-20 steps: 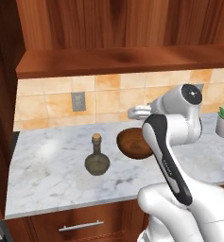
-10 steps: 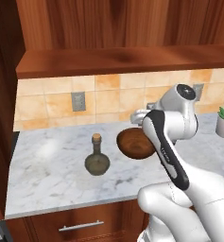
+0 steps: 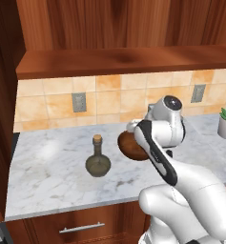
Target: Retrieve the bottle and the shaker from the cabinet and place them next to the mixing bowl on the counter. Then add garlic from the fridge to the mixing bowl.
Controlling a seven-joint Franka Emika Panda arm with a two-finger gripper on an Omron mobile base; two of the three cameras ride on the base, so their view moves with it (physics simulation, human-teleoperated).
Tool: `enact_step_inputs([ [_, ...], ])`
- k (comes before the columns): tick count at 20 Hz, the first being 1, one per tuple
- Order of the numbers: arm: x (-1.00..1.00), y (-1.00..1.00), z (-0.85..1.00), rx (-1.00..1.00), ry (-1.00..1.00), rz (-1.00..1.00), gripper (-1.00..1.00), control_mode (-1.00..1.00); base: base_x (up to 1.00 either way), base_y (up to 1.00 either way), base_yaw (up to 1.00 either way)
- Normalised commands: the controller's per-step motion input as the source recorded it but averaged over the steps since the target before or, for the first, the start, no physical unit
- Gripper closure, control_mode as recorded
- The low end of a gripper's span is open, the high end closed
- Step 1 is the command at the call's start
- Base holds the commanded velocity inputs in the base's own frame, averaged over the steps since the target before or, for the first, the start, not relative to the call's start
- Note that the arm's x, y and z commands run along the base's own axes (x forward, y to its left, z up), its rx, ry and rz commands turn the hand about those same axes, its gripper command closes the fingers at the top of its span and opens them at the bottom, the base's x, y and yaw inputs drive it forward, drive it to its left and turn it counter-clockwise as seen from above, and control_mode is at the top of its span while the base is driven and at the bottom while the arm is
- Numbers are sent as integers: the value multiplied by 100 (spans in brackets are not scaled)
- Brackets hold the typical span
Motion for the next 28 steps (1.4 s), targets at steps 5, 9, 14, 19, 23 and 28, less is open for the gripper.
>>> enact_step_inputs([
  [5,39,-8,-37,-2,6,0,100,-100,0,0,0],
  [9,34,-14,-37,-3,12,0,100,-100,0,0,0],
  [14,35,-6,-35,-5,15,0,100,-100,0,0,0],
  [19,36,-3,-37,-4,16,0,100,-100,0,0,0],
  [23,32,-5,-38,-1,12,0,100,-100,0,0,0],
  [28,27,-6,-32,0,8,0,100,-100,0,0,0],
])
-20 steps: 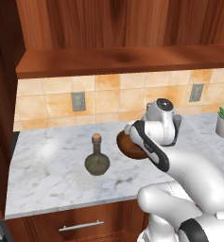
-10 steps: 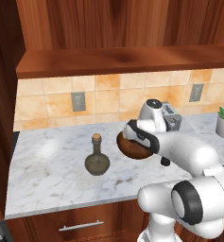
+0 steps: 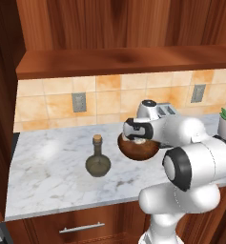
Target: Retrieve the bottle and the shaker from the cabinet and place them next to the mixing bowl on the counter. Then add garlic from the fridge to the mixing bowl.
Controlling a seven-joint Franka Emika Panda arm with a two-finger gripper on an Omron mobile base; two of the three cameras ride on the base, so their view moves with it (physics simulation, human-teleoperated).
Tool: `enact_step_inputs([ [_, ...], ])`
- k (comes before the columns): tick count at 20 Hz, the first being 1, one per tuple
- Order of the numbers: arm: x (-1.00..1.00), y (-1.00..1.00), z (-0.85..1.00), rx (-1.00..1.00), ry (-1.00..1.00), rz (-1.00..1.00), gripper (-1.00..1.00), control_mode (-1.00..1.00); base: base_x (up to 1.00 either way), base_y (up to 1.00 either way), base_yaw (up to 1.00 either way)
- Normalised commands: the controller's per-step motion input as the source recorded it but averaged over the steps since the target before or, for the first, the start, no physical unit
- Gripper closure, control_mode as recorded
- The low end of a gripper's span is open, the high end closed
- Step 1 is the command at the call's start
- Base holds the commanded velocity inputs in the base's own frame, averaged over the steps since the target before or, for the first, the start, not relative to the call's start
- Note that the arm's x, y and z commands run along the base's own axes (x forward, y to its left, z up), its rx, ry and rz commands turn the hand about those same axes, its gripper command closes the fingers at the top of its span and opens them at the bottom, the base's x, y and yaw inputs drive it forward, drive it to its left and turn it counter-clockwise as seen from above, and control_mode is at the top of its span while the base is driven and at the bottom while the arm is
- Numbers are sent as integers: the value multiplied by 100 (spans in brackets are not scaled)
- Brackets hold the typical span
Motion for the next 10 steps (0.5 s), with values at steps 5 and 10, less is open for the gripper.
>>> enact_step_inputs([
  [5,23,-4,-32,0,6,0,100,-100,0,0,0],
  [10,20,0,-32,0,4,0,100,-100,0,0,0],
])
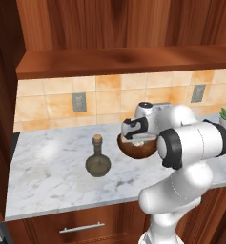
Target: Retrieve the bottle and the shaker from the cabinet and place them next to the mixing bowl on the counter. Then add garlic from the fridge to the mixing bowl.
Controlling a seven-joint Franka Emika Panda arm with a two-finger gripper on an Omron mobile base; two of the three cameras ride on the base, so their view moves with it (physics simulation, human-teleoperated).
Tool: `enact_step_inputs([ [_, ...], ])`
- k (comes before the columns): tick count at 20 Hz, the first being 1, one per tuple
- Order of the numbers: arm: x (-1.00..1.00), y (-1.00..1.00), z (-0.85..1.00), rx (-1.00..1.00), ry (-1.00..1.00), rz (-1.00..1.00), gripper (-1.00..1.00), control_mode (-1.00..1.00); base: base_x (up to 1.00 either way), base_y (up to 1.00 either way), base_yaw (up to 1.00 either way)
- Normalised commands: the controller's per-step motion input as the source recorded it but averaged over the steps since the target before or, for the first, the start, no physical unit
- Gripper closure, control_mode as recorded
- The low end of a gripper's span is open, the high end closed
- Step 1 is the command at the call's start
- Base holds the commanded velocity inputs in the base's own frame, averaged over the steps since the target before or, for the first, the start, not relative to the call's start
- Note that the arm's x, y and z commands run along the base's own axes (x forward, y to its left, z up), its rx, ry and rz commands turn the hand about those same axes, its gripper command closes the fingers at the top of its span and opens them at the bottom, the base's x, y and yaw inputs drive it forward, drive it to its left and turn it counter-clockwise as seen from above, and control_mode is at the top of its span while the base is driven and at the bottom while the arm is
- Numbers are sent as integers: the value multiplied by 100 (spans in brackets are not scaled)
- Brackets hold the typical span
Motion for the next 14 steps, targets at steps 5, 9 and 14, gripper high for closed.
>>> enact_step_inputs([
  [5,8,0,-24,0,1,0,100,-100,0,0,0],
  [9,-17,-12,-2,0,-2,0,-100,-100,0,0,0],
  [14,-27,-14,0,0,-9,0,-100,-100,0,0,0],
])
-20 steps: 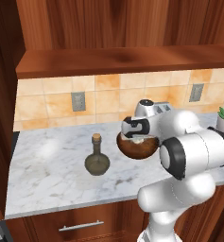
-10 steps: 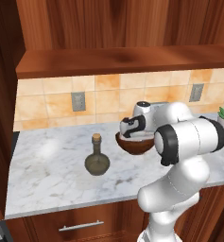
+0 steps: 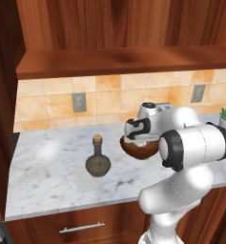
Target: Retrieve the bottle and the shaker from the cabinet and place them next to the mixing bowl on the counter. Then add garlic from the fridge to the mixing bowl.
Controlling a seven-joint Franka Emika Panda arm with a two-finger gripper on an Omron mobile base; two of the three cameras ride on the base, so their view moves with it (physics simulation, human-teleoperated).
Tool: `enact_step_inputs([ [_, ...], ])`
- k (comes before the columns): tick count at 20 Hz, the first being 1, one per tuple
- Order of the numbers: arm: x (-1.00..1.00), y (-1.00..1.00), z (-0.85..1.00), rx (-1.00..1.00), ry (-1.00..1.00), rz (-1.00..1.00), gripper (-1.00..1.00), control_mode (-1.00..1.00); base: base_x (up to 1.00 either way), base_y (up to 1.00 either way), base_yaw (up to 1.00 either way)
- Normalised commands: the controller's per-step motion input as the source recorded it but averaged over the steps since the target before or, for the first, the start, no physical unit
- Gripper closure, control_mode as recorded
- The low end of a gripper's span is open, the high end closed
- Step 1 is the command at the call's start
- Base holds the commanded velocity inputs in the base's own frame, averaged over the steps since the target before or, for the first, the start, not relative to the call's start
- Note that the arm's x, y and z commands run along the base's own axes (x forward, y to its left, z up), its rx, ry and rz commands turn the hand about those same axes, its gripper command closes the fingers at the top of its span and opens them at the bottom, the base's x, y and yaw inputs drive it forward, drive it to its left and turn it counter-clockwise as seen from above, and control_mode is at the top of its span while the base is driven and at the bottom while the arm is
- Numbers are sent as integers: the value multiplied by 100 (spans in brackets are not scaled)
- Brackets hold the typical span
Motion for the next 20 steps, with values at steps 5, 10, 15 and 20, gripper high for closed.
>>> enact_step_inputs([
  [5,-20,0,0,0,-13,-1,-100,-100,0,0,0],
  [10,-15,0,1,0,-11,-2,-100,-100,0,0,0],
  [15,-11,-2,23,0,-9,-2,-100,-100,0,0,0],
  [20,-36,0,45,0,-8,-2,-100,-100,0,0,0],
])
